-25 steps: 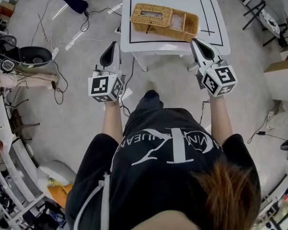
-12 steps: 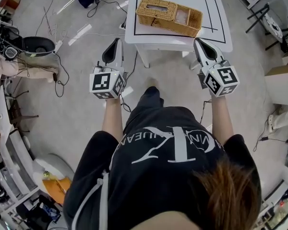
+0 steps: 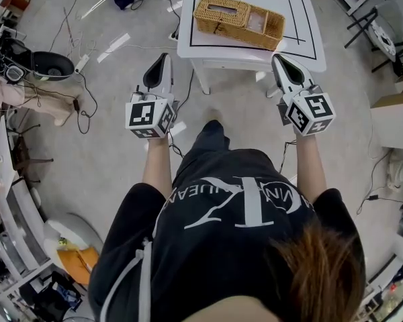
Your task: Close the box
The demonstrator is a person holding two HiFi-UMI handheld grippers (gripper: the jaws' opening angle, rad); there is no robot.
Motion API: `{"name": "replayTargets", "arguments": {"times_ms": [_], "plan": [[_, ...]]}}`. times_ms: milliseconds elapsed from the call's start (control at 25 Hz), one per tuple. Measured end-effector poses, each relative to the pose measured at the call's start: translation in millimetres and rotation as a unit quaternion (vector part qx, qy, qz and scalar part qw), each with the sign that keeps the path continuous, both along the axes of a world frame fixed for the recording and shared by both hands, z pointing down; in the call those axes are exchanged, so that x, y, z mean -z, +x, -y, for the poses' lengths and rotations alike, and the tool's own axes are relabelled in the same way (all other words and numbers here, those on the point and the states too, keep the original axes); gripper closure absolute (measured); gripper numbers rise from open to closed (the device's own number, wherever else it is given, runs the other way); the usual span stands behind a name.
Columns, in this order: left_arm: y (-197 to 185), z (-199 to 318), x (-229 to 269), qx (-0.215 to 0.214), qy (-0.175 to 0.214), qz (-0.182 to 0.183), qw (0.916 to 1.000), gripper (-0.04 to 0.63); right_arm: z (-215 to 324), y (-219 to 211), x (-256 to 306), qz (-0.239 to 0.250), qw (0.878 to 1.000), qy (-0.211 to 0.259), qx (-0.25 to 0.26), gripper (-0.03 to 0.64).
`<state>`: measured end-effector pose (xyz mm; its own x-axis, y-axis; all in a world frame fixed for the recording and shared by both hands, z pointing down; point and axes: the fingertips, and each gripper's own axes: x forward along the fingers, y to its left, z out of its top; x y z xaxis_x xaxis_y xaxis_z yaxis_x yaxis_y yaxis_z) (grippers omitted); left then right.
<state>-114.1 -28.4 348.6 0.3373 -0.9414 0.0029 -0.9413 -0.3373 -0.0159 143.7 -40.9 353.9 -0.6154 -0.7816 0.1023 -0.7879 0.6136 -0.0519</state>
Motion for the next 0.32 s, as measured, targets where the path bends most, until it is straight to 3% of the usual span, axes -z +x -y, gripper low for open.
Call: {"name": "replayTargets", "arguments": {"times_ms": [320], "plan": [[-4.5,-10.0,1.3,0.005,0.002,-0.002,1.0000,0.586,-8.6,-4.1,0.2,0.000,1.000,-0.001,0.004,0.620]]}}
